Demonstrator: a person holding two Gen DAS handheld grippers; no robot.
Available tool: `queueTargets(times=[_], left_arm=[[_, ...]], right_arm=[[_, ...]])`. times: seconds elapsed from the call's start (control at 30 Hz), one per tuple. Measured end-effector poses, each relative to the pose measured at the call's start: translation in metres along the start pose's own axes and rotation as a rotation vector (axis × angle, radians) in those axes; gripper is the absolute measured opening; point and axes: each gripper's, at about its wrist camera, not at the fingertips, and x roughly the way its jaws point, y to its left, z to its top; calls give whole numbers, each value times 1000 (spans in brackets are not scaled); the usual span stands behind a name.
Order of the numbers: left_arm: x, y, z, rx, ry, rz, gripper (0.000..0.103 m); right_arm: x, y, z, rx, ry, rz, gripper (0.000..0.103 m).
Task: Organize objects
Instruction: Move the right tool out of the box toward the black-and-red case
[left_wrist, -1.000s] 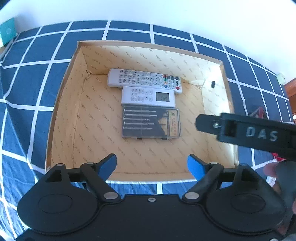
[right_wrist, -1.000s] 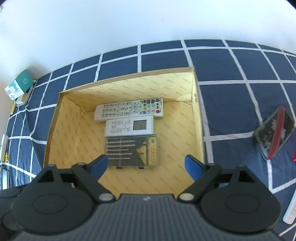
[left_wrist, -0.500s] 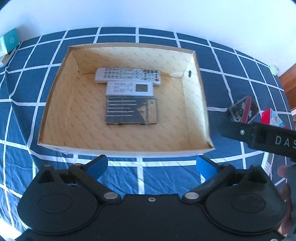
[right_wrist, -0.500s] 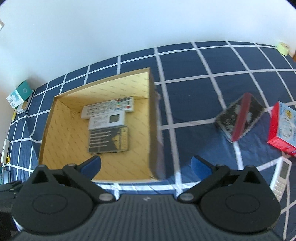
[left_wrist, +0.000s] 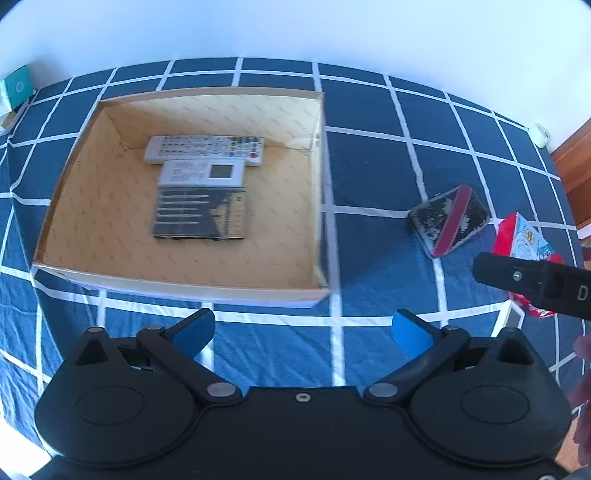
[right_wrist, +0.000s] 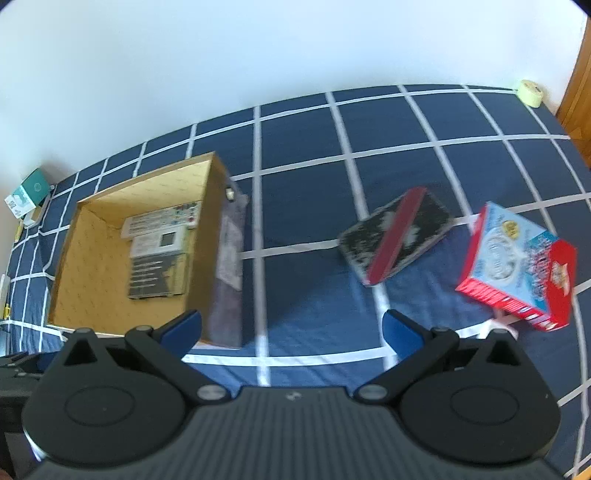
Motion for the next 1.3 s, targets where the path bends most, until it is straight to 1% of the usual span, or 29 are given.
queueTargets(times=[0.13,0.37,0.57,0.77,1.0,1.2,1.3], left_arm=[[7,-26,-4,-32,3,-1,103],[19,-69,-11,-79,3,3,103],[28,-98,-11,-103,-1,14,103],[40,-116,-2,-124,4,37,103],[62,-123,17,-145,27,64,103],[90,-125,33,-161,69,82,103],[106,-126,42,-166,89,86,103]], right_arm=[[-6,-29,5,-15,6,-2,103],[-8,-69,16,-79,29,7,103],[-9,-92,28,-165,38,19,103],[-6,-111,49,-229,53,32,103],[18,-124,80,-306,102,45,103],[54,-127,106,-354,164,68,103],[74,-126,116,-390,189,61,103]])
